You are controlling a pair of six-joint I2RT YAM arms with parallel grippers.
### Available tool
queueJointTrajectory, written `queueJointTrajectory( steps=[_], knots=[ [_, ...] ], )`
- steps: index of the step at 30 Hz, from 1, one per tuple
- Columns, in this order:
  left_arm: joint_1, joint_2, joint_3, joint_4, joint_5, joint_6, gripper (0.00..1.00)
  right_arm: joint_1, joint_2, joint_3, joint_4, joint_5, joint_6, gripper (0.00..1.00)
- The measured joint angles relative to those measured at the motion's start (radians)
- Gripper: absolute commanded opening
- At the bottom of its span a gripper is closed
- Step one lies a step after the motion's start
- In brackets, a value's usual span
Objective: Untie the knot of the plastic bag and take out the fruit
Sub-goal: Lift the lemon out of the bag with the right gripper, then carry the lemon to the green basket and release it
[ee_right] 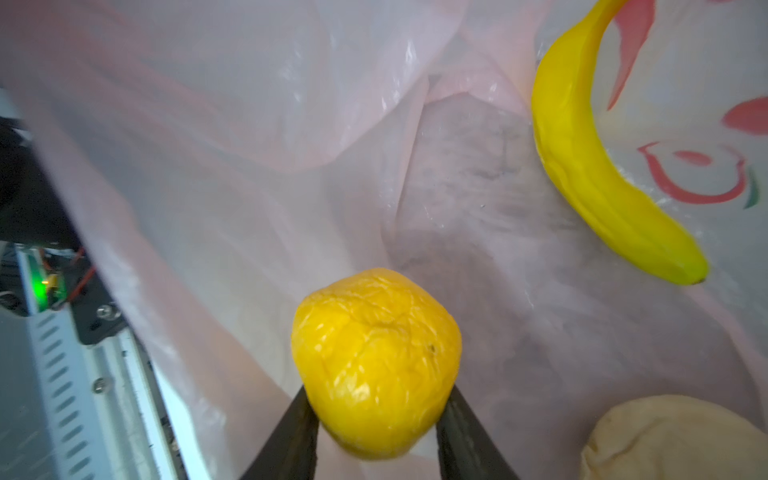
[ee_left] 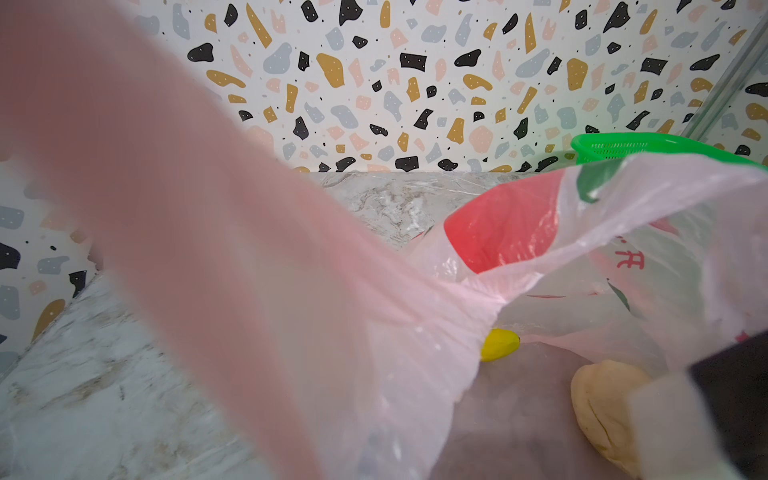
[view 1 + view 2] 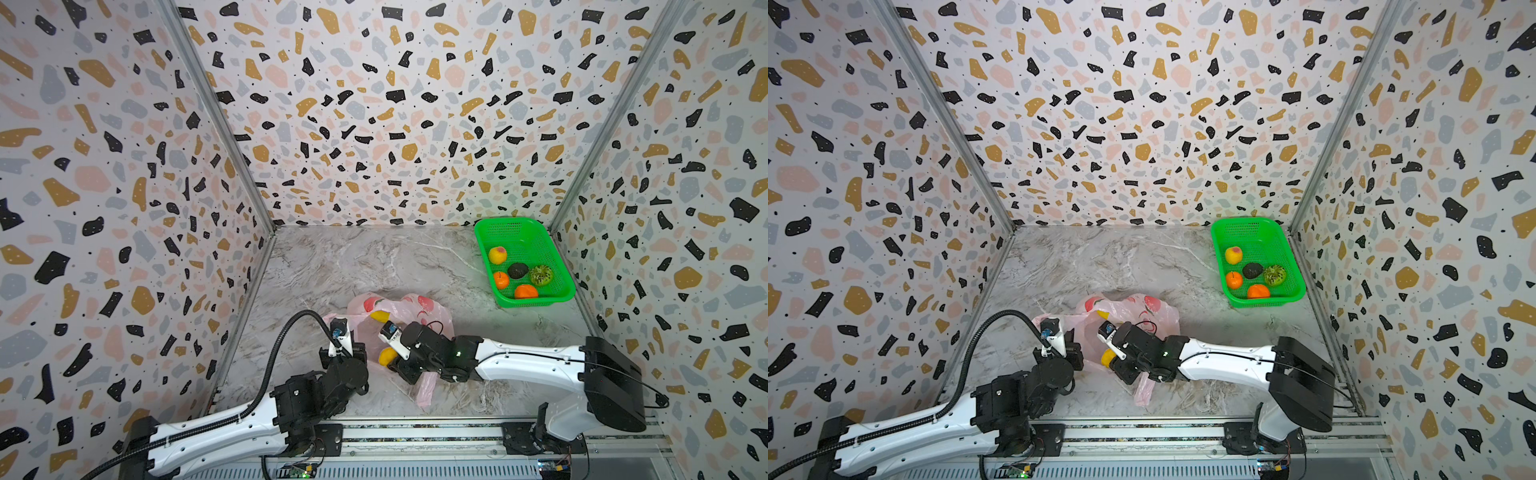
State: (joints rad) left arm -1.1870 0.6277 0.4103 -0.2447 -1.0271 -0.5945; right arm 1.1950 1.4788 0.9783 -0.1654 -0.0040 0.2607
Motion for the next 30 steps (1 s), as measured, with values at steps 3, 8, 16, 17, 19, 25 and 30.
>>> queueJointTrajectory(
  steps=[3, 8, 16, 17, 19, 25, 30],
  knots=[
    [0.0, 0.004, 0.0, 0.001, 0.0, 0.0, 0.0, 0.0, -0.059, 0.036, -0.015, -0.001, -0.001, 0.42],
    [0.0, 0.006, 0.0, 0.007, 0.0, 0.0, 0.0, 0.0, -0.135, 0.063, -0.038, -0.004, 0.0, 0.42],
    [0.0, 0.008, 0.0, 0.009, 0.001, 0.001, 0.0, -0.029, -0.209, 0.156, -0.128, 0.019, -0.002, 0.42],
    [0.0, 0.009, 0.0, 0.011, 0.001, 0.002, 0.0, -0.047, -0.222, 0.171, -0.135, 0.019, -0.004, 0.42],
    [0.0, 0.013, 0.0, 0.018, 0.002, 0.005, 0.0, -0.097, -0.253, 0.19, -0.149, 0.023, -0.007, 0.43],
    [0.0, 0.023, 0.0, 0.036, 0.016, 0.009, 0.0, -0.36, -0.317, 0.203, -0.189, 0.01, -0.041, 0.43],
    [0.0, 0.023, 0.0, 0.044, 0.023, 0.016, 0.0, -0.645, -0.292, 0.198, -0.194, -0.032, -0.054, 0.43]
  ],
)
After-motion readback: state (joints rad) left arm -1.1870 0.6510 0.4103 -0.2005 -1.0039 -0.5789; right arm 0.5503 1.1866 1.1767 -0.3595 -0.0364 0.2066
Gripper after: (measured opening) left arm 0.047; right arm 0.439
